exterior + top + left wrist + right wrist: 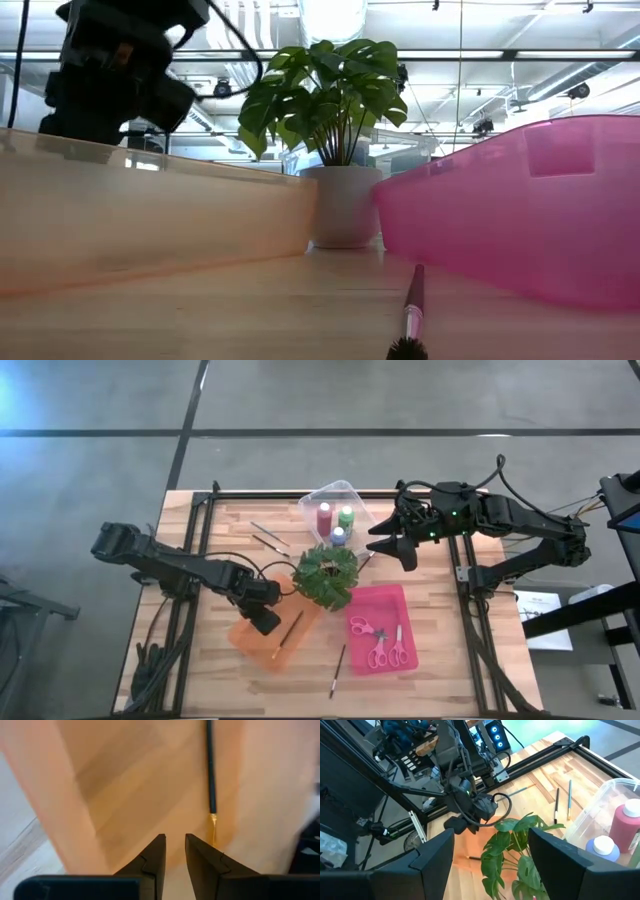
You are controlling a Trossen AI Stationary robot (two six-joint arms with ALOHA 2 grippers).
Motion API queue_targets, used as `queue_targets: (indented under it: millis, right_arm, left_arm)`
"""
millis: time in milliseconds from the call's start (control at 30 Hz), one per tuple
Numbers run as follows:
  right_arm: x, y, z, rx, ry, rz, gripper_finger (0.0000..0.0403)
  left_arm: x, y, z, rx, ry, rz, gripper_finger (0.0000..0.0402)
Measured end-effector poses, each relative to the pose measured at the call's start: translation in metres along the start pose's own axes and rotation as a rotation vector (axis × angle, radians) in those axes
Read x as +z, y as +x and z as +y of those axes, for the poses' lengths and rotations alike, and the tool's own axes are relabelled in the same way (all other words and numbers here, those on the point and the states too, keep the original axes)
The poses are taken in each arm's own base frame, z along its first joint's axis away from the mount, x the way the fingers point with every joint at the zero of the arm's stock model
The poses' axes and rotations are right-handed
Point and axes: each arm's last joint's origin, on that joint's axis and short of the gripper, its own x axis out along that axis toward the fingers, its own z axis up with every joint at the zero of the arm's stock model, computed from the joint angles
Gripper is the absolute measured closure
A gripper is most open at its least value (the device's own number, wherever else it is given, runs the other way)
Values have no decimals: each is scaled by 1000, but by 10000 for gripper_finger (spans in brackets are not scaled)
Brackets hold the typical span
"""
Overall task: Pick & Place Paint Supplies
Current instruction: Put the white eyeshadow brush into the orange bin
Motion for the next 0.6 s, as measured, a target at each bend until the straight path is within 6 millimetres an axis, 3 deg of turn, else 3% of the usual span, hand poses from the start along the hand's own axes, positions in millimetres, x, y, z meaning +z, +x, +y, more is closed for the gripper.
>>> queue_targets:
  millis: [333,600]
  right_arm:
    - [-1,0,-1,-30,12,-1,154]
    - [-17,-10,-23,-391,114,74,154]
  left_arm:
    - [-1,-46,-21,-150,120,-150,318]
    - [-5,-85,-36,-367,243,-323,317]
